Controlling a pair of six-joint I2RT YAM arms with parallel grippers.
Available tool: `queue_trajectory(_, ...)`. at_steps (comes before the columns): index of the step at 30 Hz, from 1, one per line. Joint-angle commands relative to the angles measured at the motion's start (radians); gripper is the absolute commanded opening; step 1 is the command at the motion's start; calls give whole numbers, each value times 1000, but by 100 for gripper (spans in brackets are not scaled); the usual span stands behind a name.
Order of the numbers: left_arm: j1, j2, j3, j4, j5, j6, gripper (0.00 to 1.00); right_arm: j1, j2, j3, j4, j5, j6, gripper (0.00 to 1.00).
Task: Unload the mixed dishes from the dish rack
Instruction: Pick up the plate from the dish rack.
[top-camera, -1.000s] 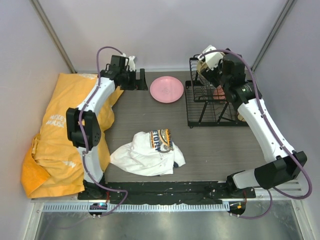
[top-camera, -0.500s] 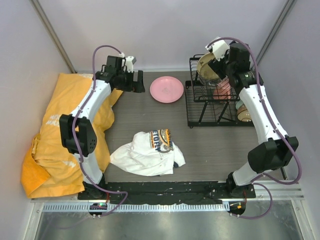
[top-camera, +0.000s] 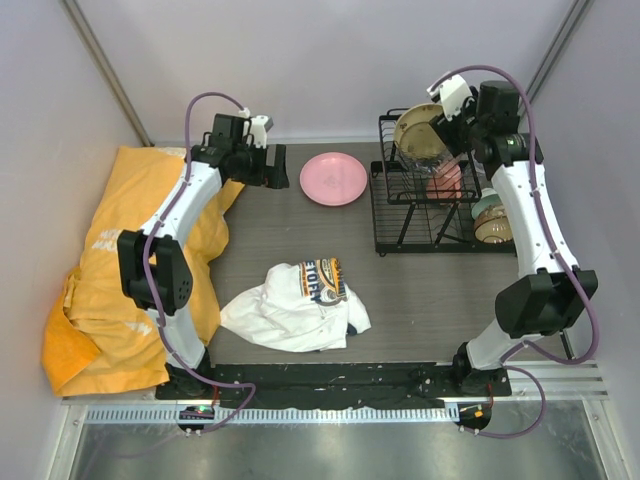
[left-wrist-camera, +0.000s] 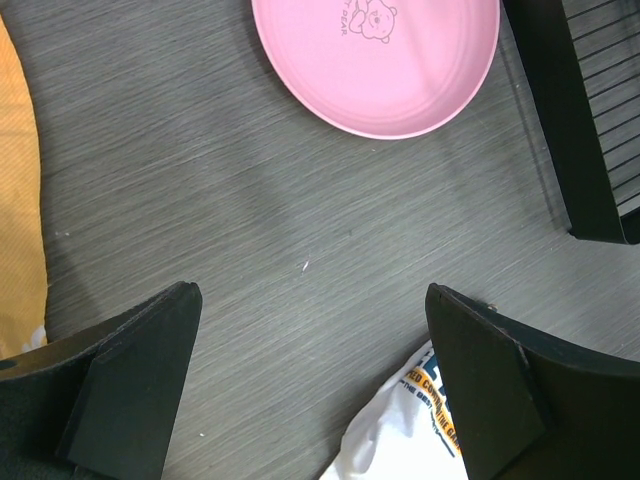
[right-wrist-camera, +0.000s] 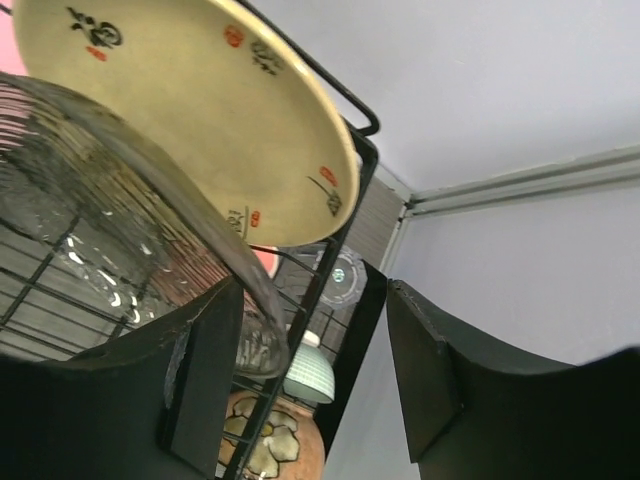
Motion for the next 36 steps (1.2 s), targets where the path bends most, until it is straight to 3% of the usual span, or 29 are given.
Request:
queue_trajectory(1,5,-49,0,26,-8,24,100,-3,14,34,-18,-89,14,61)
queue_trajectory(22,5,-66,-31,43,-16,25,100,-5,17,0,-49,-157,12,27)
queue_trajectory(36,5,-64,-15,54,0,-4,100,-6,-6,89,-89,-167,-6,22)
